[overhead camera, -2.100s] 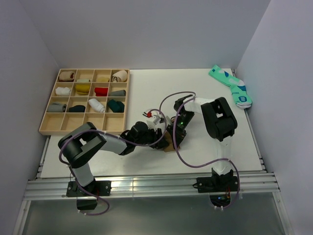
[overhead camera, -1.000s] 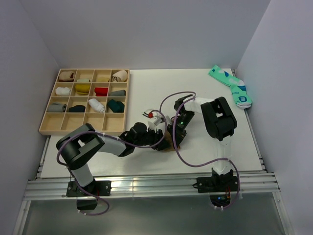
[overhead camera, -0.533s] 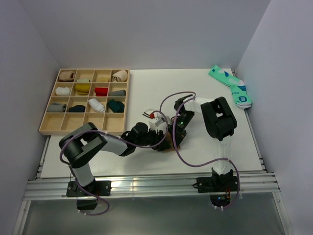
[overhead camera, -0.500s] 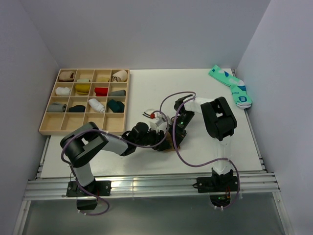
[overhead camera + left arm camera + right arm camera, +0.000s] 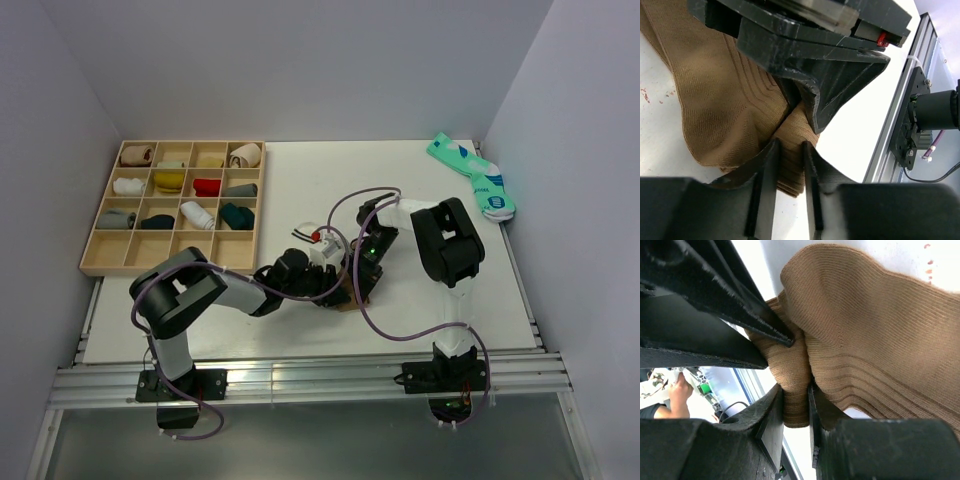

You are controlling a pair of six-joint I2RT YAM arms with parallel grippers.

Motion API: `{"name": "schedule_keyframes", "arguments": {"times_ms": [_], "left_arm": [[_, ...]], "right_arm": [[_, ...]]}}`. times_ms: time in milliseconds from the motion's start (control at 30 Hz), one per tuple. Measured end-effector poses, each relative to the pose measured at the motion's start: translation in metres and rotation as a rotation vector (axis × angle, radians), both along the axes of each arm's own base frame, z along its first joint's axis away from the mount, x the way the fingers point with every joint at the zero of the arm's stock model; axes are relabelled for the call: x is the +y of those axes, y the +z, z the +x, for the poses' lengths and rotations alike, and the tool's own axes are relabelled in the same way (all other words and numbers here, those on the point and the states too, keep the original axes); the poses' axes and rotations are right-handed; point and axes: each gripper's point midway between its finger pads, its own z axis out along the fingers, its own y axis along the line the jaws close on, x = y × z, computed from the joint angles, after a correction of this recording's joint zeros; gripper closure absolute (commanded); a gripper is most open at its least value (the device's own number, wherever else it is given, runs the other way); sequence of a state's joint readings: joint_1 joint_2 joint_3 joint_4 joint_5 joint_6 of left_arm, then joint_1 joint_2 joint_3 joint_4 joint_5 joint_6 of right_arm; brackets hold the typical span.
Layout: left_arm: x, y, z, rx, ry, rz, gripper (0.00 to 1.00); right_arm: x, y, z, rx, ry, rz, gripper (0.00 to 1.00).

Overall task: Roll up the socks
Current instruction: Roll the sock at the center of the board.

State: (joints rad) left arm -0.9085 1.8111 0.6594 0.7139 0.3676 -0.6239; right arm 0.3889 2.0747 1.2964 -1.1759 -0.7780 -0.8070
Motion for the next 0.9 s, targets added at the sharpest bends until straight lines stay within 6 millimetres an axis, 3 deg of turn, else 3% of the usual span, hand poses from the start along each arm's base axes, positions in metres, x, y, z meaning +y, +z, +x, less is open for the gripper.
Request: {"name": "schedule_keyframes", "arguments": {"times_ms": [100,233,400,600,900], "left_arm": [[-0.001,0.0,0.0,0.004,-0.001,0.009,0.83],[-0.002,-0.001,-0.001,0.011,-0.002,0.019,1.0],[-0.004,-0.001,-0.002,0.026,-0.001,0.026,1.0],[-0.004,-0.002,-0.004,0.067,0.01,0.033,1.0],[-0.006,-0.003,-0.007,0.145,0.033,0.051,1.0]], "right_arm": [[-0.001,0.0,0.0,0.0,-0.002,-0.005,0.84],[-0.001,-0.001,0.001,0.002,-0.011,-0.018,0.74],[-0.003,0.001,0.0,-0.042,-0.029,-0.025,0.62],[-0.005,0.018,0.011,-0.202,-0.058,-0.011,0.5],[-0.009,0.047,0.033,-0.422,-0.127,0.037,0.49]]}}
